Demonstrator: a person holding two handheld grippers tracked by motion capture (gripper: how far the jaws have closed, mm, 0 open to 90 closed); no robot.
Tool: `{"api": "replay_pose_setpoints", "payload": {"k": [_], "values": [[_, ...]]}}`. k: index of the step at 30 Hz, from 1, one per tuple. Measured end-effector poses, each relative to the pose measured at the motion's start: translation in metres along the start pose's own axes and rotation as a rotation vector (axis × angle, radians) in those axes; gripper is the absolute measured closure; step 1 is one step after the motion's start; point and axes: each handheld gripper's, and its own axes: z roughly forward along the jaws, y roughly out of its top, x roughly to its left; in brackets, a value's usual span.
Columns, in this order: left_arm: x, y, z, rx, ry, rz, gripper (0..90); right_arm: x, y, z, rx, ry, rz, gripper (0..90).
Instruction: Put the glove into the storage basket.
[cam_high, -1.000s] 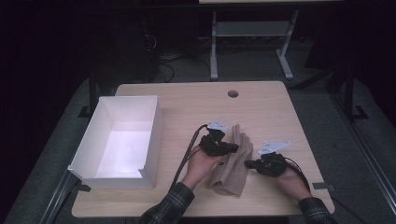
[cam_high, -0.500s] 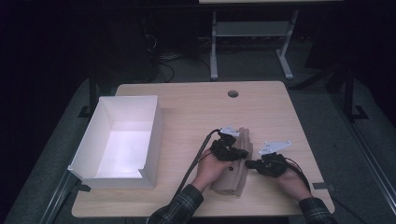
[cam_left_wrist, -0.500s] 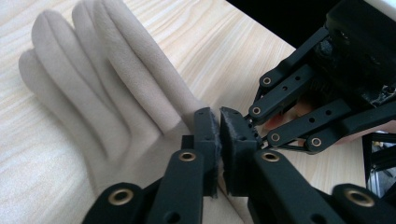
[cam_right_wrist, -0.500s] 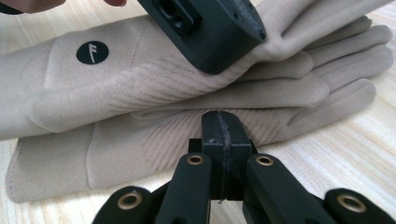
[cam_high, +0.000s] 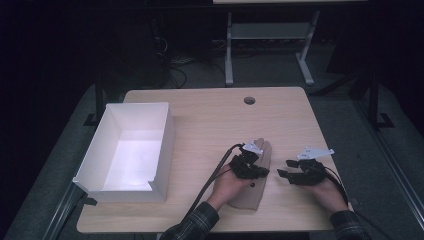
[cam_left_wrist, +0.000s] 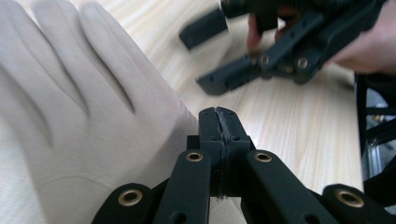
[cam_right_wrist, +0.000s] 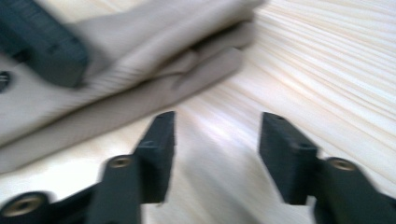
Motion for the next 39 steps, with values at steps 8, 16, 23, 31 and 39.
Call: {"api": "replay_pose_setpoints", "payload": {"k": [8, 16, 23, 31, 39], "values": [[-0.002, -0.010, 0.009, 0.080, 0.030, 0.040, 89.7, -0.006, -0.002, 0.004, 0.003, -0.066, 0.028, 24.5], [0.001, -0.018, -0.007, 0.101, 0.054, 0.054, 89.7, -0.004, -0.004, 0.010, 0.015, -0.094, 0.013, 19.8], [0.009, -0.033, -0.030, 0.106, 0.079, 0.056, 89.7, -0.004, -0.005, 0.011, 0.009, -0.096, 0.009, 18.6], [0.013, -0.043, -0.050, 0.090, 0.093, 0.051, 89.3, -0.003, -0.004, 0.011, 0.013, -0.081, -0.001, 16.3], [0.014, -0.027, -0.067, 0.054, 0.165, 0.112, 56.1, -0.003, -0.004, 0.011, 0.016, -0.080, -0.001, 15.8]]}}
